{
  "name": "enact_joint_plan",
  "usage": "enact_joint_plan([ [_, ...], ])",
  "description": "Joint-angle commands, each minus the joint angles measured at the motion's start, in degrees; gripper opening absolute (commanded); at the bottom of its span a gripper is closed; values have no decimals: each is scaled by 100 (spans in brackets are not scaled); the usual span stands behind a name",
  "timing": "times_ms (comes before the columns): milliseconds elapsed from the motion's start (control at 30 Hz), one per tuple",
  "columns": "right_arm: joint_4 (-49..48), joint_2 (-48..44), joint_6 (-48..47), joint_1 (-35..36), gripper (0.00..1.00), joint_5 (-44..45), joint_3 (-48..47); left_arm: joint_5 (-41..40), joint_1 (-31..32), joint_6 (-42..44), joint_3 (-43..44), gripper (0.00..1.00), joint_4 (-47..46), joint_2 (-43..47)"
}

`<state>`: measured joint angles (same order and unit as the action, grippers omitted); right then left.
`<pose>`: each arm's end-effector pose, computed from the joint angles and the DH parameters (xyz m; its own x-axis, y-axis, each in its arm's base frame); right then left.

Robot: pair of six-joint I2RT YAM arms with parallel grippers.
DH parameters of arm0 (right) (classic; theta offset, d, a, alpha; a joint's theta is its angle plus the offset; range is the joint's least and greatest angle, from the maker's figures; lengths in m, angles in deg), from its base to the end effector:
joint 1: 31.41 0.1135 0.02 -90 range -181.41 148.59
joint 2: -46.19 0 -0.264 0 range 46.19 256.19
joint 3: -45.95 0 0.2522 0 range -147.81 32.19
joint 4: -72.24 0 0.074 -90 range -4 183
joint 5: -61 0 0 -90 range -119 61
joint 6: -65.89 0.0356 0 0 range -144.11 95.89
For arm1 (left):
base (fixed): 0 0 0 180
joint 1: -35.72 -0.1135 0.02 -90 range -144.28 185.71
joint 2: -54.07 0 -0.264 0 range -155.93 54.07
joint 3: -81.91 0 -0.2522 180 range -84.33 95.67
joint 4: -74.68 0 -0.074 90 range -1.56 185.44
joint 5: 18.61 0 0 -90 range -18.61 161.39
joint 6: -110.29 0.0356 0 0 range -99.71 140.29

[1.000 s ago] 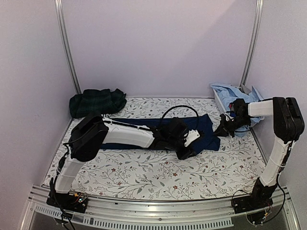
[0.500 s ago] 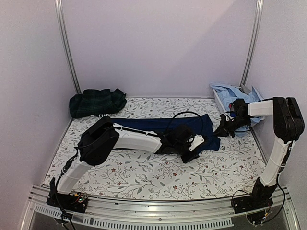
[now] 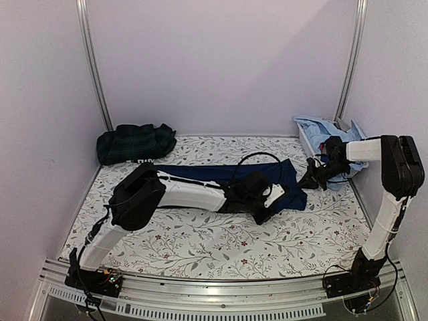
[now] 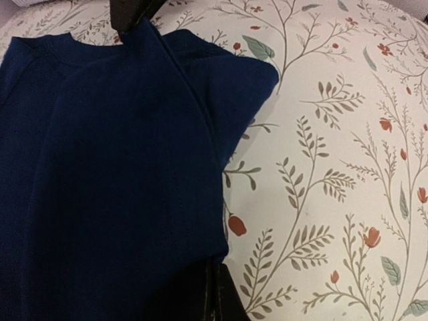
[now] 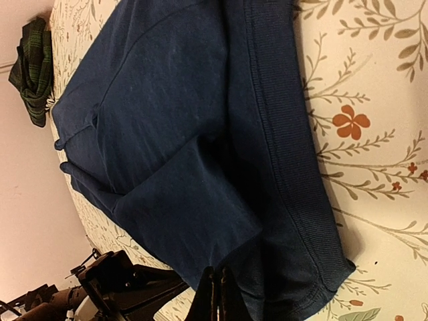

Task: Fold and stack the mixed laundry pile
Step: Adjust the rectangle-folded T-shirt at the center of the board.

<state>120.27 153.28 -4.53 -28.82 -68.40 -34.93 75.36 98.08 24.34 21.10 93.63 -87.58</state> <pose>0.3500 0.0385 0.1568 -0.9752 0.2151 -0.0512 0.1270 0.7345 0.6666 0.2494 -0.4815 0.1085 -0.2420 0.6139 -0.7514 0.9272 0.3744 0.0073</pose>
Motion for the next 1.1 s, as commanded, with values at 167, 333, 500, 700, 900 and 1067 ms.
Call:
enact_joint_plan([
  [167, -264, -293, 58, 136, 0, -454, -977, -20, -500, -832, -791, 0, -743, 1298],
  [333, -301, 39, 114, 347, 0, -479, -1435, 136, -765, -1147, -1270, 0, -1006, 1565],
  [500, -327, 383, 217, 588, 0, -396, -1937, 140, -949, -1500, -1569, 0, -1173, 1701],
  [700, -221, 753, 350, 831, 0, -78, -2472, 225, -1193, -2003, -1980, 0, -1495, 1867],
  [900, -15, 599, 382, 803, 0, 548, -1859, 473, -1211, -1834, -1933, 0, -1371, 1785],
  [1067, -59, 50, 288, 205, 0, 780, -770, 716, -1170, -1711, -1857, 0, -1281, 1697],
])
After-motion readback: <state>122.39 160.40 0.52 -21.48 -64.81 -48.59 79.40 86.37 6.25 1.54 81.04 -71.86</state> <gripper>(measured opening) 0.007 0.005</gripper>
